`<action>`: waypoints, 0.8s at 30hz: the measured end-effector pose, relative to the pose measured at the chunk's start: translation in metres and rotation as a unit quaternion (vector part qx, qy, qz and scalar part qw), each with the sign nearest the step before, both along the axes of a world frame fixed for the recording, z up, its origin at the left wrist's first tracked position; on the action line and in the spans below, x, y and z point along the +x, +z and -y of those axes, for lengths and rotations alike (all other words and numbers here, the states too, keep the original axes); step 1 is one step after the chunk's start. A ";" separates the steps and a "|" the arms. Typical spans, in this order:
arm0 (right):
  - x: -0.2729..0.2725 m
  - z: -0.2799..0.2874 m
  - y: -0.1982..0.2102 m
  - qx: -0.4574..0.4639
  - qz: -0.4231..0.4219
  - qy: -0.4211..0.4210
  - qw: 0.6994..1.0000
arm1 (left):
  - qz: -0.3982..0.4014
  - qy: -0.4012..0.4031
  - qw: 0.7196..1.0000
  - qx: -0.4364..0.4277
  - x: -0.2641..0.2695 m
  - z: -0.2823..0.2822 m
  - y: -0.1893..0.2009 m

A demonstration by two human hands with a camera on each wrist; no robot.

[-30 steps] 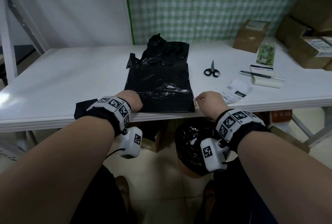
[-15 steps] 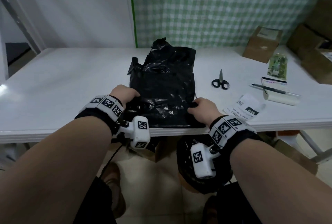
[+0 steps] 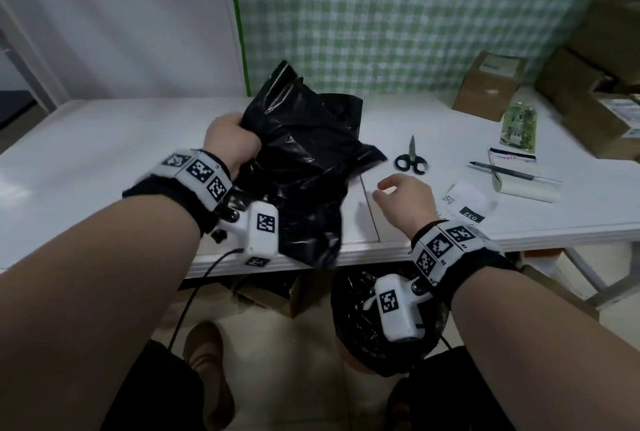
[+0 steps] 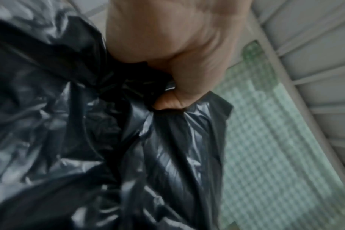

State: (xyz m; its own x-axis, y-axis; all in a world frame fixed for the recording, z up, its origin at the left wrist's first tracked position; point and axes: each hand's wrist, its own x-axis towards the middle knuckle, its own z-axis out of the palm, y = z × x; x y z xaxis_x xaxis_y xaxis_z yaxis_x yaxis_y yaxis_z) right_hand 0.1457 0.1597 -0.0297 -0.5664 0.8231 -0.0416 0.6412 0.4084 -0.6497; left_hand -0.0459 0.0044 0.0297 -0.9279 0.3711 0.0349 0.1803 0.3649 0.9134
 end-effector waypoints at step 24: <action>0.059 -0.023 0.003 0.146 0.273 -0.008 0.951 | -0.422 -0.268 0.618 -0.607 0.092 -0.109 0.030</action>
State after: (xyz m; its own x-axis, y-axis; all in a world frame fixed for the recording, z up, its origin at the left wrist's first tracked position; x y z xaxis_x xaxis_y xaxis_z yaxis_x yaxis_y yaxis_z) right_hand 0.2051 0.1825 -0.0266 -0.5137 0.8528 -0.0937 0.8577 0.5080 -0.0788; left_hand 0.0462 0.1134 0.0598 -0.5016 0.8455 -0.1831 0.7975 0.3699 -0.4766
